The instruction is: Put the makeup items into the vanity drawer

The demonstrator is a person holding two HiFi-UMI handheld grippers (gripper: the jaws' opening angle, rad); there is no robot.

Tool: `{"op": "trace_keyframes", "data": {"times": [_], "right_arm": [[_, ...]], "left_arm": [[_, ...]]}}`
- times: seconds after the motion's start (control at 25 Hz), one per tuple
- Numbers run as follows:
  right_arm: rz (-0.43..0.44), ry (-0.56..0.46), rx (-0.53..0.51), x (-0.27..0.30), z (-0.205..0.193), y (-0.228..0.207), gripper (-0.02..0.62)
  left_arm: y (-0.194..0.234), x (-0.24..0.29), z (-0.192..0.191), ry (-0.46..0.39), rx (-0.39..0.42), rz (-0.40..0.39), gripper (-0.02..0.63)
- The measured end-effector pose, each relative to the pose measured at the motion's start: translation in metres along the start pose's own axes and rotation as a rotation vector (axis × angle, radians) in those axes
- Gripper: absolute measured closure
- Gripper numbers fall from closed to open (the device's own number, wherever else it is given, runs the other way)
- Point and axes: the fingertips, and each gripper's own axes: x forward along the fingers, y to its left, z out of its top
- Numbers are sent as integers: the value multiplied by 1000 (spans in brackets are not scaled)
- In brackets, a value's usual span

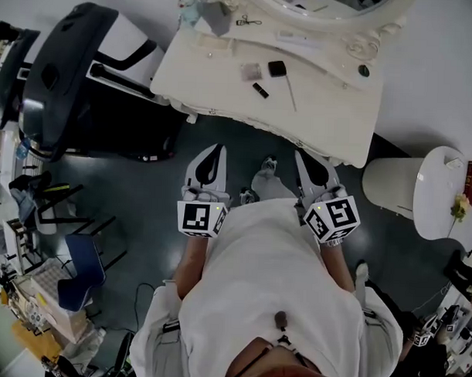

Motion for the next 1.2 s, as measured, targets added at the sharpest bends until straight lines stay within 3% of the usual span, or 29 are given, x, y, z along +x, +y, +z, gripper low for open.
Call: {"op": "trace_keyframes", "data": {"times": [0.52, 0.72, 0.96, 1.08, 1.2], "right_arm": [[22, -21, -2, 67, 49, -91, 588], [23, -7, 32, 79, 51, -118, 588], [-62, -7, 26, 82, 53, -136, 588], [-116, 7, 29, 83, 48, -142, 588], [-185, 15, 48, 85, 46, -153, 588]], "left_arm": [[5, 131, 2, 53, 54, -27, 583], [3, 169, 1, 74, 59, -49, 526], [15, 199, -12, 122, 52, -97, 464], [23, 217, -31, 176, 29, -133, 415], [33, 239, -60, 247, 57, -153, 372]]}}
